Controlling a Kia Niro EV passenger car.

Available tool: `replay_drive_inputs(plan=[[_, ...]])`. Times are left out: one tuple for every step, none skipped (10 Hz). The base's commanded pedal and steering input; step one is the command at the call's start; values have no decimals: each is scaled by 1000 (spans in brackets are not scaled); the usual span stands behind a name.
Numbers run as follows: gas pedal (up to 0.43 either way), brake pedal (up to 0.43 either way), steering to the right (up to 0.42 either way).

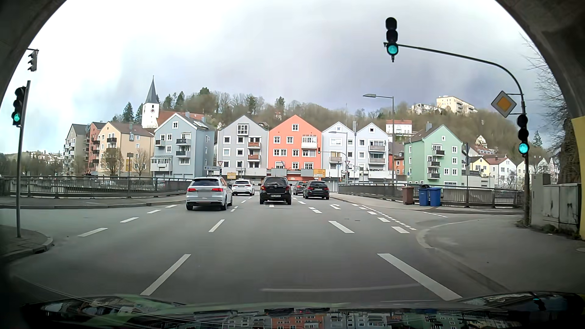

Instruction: Follow the waypoints while adhering to traffic rules and regulations

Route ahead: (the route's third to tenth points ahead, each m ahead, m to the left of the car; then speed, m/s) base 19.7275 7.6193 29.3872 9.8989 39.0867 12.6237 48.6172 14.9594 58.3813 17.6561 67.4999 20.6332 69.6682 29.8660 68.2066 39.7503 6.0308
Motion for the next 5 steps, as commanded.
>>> replay_drive_inputs(plan=[[79, 0, -81], [79, 0, -76], [59, 0, -70], [0, 0, -60], [0, 0, -54]])
